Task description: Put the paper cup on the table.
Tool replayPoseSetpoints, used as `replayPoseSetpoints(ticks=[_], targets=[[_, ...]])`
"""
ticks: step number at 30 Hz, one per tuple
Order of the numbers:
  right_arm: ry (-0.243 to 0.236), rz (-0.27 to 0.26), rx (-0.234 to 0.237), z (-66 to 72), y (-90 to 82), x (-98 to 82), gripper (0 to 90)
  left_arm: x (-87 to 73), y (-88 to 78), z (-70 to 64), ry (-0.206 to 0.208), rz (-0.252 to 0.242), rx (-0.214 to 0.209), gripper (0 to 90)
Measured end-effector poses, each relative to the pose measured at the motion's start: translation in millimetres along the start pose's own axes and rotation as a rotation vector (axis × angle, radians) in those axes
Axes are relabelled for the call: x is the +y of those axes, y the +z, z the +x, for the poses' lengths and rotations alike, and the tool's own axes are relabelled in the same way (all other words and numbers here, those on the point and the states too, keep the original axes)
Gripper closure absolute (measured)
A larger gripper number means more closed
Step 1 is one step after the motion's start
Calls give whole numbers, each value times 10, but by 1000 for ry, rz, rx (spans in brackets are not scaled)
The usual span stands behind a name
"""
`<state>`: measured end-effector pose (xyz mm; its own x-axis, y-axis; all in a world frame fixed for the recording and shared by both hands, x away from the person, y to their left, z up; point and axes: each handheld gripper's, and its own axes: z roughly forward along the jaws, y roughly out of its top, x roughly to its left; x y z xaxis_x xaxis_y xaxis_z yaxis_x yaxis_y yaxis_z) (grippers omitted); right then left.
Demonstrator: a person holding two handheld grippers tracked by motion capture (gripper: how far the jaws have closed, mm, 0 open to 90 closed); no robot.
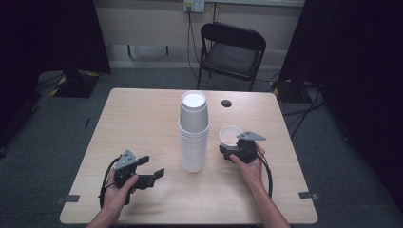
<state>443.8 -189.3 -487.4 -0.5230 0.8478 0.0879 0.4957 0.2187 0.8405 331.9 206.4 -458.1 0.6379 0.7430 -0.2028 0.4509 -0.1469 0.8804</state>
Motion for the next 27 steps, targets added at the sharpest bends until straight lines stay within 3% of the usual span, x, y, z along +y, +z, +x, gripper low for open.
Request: replayPoseSetpoints(ticks=[2, 15, 19, 27], targets=[[0, 7, -21, -8, -5, -8, 135, 1, -3, 1, 0, -2, 0, 171], [3, 29, -10, -28, -172, -101, 139, 12, -27, 14, -3, -9, 11, 172], [25, 20, -3, -47, -256, -96, 139, 8, -38, 27, -5, -11, 17, 172], [1, 19, 8, -36, -473, -110, 138, 2, -48, 66, -17, -13, 32, 173]])
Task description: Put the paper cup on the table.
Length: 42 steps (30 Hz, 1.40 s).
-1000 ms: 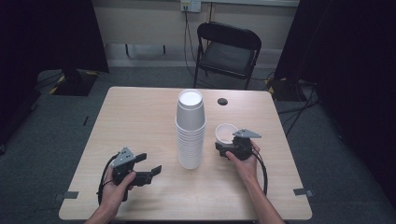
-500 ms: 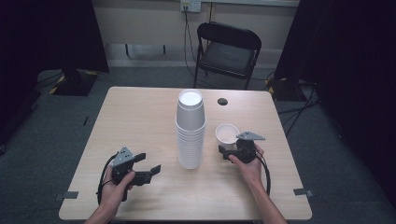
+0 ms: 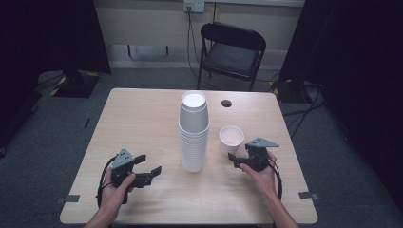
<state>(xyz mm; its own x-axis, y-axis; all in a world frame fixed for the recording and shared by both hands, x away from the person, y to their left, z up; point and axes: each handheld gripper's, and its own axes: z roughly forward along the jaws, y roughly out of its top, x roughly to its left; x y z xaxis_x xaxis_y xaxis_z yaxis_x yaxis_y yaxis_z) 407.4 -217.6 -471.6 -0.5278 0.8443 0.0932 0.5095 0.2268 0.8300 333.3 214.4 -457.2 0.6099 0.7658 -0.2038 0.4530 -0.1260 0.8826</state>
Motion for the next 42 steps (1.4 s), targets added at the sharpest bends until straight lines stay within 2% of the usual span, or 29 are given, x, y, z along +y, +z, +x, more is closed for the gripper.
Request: replayPoseSetpoints(ticks=[3, 5, 10, 11, 13, 18, 24, 27, 29, 31, 36, 41, 42], targets=[[-3, 5, -12, -6, -92, 3, 136, -8, 2, 7, 0, 4, 4, 173], [24, 0, 1, -20, -151, 2, 139, -16, 3, 9, 1, 9, 4, 173], [38, -25, -11, -30, -319, 3, 145, -19, 2, 19, -4, 6, 11, 174], [43, -27, -9, -29, -355, 4, 146, -20, -2, 24, -1, 9, 15, 174], [42, -36, -39, -19, -431, -5, 163, -25, -9, 32, -3, 9, 25, 174], [62, -55, -28, 21, -591, -64, 161, -39, -40, 62, 16, 9, 53, 174], [61, -63, -36, 78, -812, -82, 162, -25, -66, 85, -10, -4, 48, 174], [83, -78, -13, 93, -933, -115, 159, -25, -69, 98, -27, -4, 34, 174], [119, -77, 11, 98, -988, -162, 158, -36, -60, 98, -33, 5, 36, 174], [113, -77, 1, 122, -1035, -224, 159, -45, -60, 97, -39, 12, 36, 176], [139, -61, -16, 118, -1160, -369, 159, -38, -83, 96, -41, 8, 35, 176], [117, -43, -74, 130, -1298, -499, 160, -49, -76, 101, -38, 25, 48, 172], [123, -45, -80, 127, -1323, -536, 159, -53, -78, 93, -35, 26, 64, 166]])
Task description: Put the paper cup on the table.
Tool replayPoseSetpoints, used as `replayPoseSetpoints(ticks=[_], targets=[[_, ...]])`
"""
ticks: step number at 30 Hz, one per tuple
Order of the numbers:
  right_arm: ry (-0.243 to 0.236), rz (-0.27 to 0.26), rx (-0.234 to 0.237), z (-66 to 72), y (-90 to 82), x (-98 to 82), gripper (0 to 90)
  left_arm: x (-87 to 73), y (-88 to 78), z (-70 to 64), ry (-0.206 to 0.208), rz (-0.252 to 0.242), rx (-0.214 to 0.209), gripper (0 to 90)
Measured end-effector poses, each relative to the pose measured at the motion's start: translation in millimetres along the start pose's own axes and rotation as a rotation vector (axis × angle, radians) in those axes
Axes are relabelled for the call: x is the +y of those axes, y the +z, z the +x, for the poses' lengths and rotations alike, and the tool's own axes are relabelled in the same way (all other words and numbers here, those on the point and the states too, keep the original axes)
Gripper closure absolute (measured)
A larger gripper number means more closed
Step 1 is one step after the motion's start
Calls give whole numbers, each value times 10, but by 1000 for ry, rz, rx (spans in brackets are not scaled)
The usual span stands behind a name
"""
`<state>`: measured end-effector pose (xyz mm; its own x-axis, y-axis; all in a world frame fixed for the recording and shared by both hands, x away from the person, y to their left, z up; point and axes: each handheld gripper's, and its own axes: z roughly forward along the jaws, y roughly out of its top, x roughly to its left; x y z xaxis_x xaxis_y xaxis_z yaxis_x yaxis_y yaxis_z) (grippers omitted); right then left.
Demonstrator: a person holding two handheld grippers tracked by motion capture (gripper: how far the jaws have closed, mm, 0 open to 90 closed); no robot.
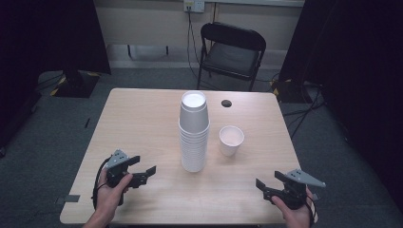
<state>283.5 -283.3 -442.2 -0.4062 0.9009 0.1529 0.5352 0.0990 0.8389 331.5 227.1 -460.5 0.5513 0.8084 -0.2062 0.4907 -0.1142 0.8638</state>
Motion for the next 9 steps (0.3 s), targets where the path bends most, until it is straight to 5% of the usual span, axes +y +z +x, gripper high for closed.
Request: replayPoseSetpoints(ticks=[2, 9], targets=[[-9, 5, -19, -25, -32, -40, 159, -5, -4, -21, 24, -1, 26, 158], [-6, 52, -67, -131, 19, -133, 160, -6, -9, -41, 40, -1, 18, 158]])
